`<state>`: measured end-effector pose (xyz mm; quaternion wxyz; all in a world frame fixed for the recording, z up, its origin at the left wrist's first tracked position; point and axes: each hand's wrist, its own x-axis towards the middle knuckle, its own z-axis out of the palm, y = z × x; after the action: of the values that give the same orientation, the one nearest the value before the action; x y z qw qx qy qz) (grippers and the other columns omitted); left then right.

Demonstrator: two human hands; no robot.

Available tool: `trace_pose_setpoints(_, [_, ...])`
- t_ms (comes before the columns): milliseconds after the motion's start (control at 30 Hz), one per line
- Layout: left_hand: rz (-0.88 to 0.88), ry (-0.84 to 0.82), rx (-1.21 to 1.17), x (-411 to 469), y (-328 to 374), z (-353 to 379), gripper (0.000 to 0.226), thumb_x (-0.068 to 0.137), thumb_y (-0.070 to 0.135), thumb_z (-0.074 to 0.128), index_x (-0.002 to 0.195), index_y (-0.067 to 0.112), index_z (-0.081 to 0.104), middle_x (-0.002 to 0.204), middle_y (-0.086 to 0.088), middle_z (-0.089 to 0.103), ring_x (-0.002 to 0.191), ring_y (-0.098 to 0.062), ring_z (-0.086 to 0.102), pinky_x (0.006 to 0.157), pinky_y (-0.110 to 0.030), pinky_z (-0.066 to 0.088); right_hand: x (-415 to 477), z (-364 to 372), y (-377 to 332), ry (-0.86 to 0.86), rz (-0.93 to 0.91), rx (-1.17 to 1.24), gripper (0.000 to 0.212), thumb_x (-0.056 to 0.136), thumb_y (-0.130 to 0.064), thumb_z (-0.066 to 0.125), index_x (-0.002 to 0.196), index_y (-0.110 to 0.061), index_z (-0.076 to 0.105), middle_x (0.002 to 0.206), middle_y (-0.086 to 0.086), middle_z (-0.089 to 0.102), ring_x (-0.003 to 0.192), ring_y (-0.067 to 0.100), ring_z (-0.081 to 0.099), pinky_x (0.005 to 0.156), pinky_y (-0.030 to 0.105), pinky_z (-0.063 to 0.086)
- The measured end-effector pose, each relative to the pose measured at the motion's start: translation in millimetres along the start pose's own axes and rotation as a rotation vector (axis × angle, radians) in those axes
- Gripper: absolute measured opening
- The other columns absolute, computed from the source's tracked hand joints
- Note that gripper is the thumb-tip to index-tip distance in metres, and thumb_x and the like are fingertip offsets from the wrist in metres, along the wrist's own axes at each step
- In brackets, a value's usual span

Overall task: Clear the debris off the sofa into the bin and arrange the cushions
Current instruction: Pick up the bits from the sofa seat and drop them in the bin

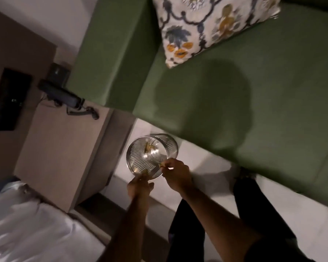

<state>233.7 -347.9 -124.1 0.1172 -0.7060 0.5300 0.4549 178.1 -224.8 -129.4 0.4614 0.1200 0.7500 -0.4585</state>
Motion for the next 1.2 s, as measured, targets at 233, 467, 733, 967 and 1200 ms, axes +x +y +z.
trace_pose_setpoints(233, [0.027,-0.115,-0.010,32.2,18.5,-2.3,0.035,0.100,0.011,0.046,0.129,-0.005,0.056,0.111,-0.012,0.059,0.095,-0.019,0.059,0.077,-0.022,0.055,10.6,40.7,7.9,-0.137,-0.053,0.015,0.039,0.096,-0.033,0.065,0.134,-0.022,0.062,0.127,-0.006,0.068,0.112,0.004,0.060,0.082,0.006,0.037])
trace_pose_setpoints(467, [0.544,0.009,0.461,-46.5,4.9,38.1,0.033,0.092,0.004,0.050,0.120,0.009,0.067,0.122,-0.020,0.069,0.115,-0.041,0.062,0.098,-0.042,0.045,-52.2,-56.7,64.1,0.110,-0.054,0.216,0.030,0.096,-0.013,0.063,0.125,-0.018,0.066,0.105,0.007,0.077,0.083,-0.002,0.071,0.085,0.022,0.057])
trace_pose_setpoints(733, [1.165,-0.660,0.691,-230.0,-26.5,224.3,0.028,0.091,0.010,0.059,0.113,0.024,0.069,0.116,0.001,0.072,0.106,-0.024,0.067,0.095,-0.035,0.051,-133.3,-316.5,170.4,0.937,-0.151,-0.103,0.021,0.097,-0.019,0.059,0.109,-0.035,0.067,0.103,-0.023,0.071,0.090,-0.008,0.068,0.081,0.025,0.059])
trace_pose_setpoints(967, [1.344,-1.039,1.117,-335.2,-57.8,398.5,0.063,0.087,0.027,0.069,0.144,0.031,0.043,0.141,-0.002,0.051,0.126,-0.024,0.054,0.102,-0.040,0.047,-107.5,-469.8,235.8,0.991,0.068,-0.305,0.057,0.096,-0.033,0.064,0.146,-0.013,0.047,0.145,0.014,0.050,0.132,0.029,0.047,0.105,0.033,0.042])
trace_pose_setpoints(1200, [1.653,-0.860,1.263,-324.1,-87.7,436.4,0.025,0.097,0.024,0.052,0.118,0.018,0.064,0.124,-0.007,0.052,0.111,-0.025,0.056,0.080,-0.037,0.048,-68.8,-476.8,254.5,0.977,0.157,-0.269,0.040,0.100,-0.028,0.057,0.139,-0.020,0.053,0.137,0.013,0.049,0.121,0.032,0.052,0.097,0.039,0.050])
